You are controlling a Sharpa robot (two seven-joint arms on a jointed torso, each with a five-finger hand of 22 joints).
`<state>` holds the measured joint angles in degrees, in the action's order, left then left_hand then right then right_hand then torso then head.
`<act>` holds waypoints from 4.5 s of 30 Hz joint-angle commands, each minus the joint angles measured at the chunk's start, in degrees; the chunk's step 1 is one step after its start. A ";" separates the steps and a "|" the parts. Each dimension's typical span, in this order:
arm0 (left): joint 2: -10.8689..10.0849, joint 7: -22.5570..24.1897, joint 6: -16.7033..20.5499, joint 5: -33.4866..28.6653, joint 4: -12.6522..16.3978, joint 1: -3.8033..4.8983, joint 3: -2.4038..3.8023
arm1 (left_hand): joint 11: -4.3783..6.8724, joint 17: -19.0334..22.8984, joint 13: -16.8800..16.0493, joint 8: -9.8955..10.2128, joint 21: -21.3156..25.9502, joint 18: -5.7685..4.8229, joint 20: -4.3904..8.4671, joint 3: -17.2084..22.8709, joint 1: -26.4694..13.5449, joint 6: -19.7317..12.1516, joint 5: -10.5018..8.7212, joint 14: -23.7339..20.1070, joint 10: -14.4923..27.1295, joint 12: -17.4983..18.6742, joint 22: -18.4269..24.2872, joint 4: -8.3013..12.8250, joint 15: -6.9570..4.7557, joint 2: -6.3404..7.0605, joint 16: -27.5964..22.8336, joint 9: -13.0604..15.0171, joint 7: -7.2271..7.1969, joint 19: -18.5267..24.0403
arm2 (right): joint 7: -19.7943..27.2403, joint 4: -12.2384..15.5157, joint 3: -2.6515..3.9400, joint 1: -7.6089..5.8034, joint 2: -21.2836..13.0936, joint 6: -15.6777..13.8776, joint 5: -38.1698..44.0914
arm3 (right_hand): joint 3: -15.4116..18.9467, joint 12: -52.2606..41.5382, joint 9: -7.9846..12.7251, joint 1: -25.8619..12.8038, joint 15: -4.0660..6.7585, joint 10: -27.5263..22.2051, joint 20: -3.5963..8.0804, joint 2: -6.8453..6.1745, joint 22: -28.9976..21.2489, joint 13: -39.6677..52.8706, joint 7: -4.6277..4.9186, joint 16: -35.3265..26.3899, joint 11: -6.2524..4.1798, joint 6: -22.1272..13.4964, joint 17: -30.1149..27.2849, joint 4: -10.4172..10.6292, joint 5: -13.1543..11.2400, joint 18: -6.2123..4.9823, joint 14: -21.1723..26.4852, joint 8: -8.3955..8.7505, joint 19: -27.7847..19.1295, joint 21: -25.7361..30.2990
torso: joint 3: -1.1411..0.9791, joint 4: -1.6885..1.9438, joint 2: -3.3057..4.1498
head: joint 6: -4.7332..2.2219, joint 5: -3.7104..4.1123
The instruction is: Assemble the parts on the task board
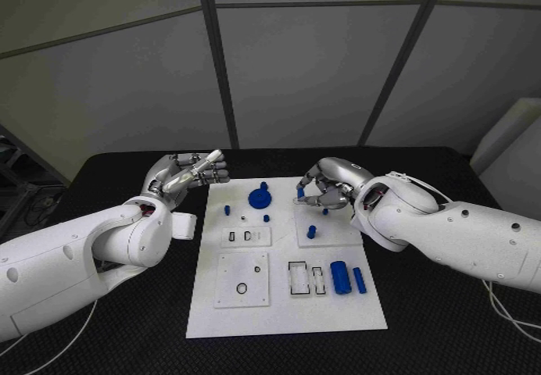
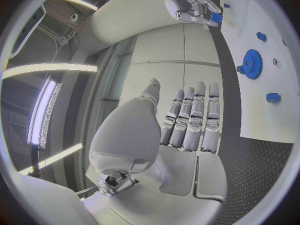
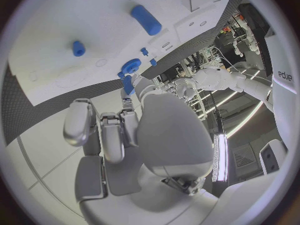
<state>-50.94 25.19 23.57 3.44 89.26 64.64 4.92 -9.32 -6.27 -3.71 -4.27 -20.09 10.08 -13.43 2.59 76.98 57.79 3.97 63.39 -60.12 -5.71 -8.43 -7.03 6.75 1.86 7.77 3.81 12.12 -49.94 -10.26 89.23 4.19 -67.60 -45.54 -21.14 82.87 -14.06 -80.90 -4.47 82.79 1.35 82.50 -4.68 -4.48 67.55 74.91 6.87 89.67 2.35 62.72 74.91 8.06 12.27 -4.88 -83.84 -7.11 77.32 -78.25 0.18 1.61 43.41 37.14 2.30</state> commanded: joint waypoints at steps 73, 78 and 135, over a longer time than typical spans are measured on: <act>1.61 -0.65 -1.52 0.38 -1.19 0.04 0.02 | 0.01 -0.12 -0.06 0.28 0.16 0.42 -0.12 -0.14 -0.28 0.56 -0.19 0.39 -0.51 0.27 0.10 0.21 0.23 -0.67 -0.47 0.01 -0.07 0.38 | -10.40 -1.39 -4.26 2.21 14.07 7.66 10.93 | 0.67 0.35 0.13 -3.25 0.55 -0.15 0.34 -1.42 -0.34 4.19 -0.19 0.33 -0.35 0.42 15.09 0.30 1.18 0.25 -6.16 -0.47 0.20 -0.10 | 0.01 0.10 0.05 | 1.40 -1.20; 1.61 -0.67 -1.50 0.38 -1.20 0.04 0.02 | 0.01 -0.12 -0.06 0.28 0.16 0.42 -0.12 -0.14 -0.28 0.56 -0.19 0.39 -0.51 0.27 0.10 0.21 0.23 -0.67 -0.47 0.01 -0.07 0.38 | -10.50 -1.36 -4.26 2.22 14.04 7.93 11.09 | 0.74 0.40 0.21 -3.36 0.50 -0.21 0.30 -1.63 -0.39 4.15 -0.09 0.33 -0.27 0.12 15.09 0.25 1.21 0.25 -6.16 -0.33 0.16 -0.06 | 0.01 0.08 0.07 | 1.43 -1.24; 1.21 -5.72 -3.00 6.28 -1.79 0.01 0.02 | 3.02 -3.24 -0.66 0.39 -3.88 0.57 2.49 -1.27 -1.09 1.94 -0.18 9.49 -10.98 -2.10 -1.43 0.69 -2.99 -1.06 3.09 0.01 -2.11 -5.04 | -8.30 1.97 -4.23 2.30 11.94 -5.29 11.97 | 9.16 3.51 0.47 -5.24 -1.93 -3.89 -1.96 -6.09 -1.38 0.18 2.84 0.33 2.49 -9.76 15.09 5.86 -0.31 0.03 -6.16 2.10 -0.50 0.71 | -0.02 0.03 -0.04 | 1.30 -1.38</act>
<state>-49.69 21.58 22.12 6.28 87.48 64.58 4.90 -6.33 -9.49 -4.36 -4.04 -23.93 10.08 -10.94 1.64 76.08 59.92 3.97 72.79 -70.98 -7.76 -9.85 -6.40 3.79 0.96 10.85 3.81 10.31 -54.90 -20.47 90.72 -0.08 -65.23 -33.41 -21.27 94.31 -5.10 -77.19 -3.94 77.15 -0.12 78.61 -6.37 -10.77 66.16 74.91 9.65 89.67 4.60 53.41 74.90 13.97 11.78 -4.88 -84.04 -4.71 76.88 -77.77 0.15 1.70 43.41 38.48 0.95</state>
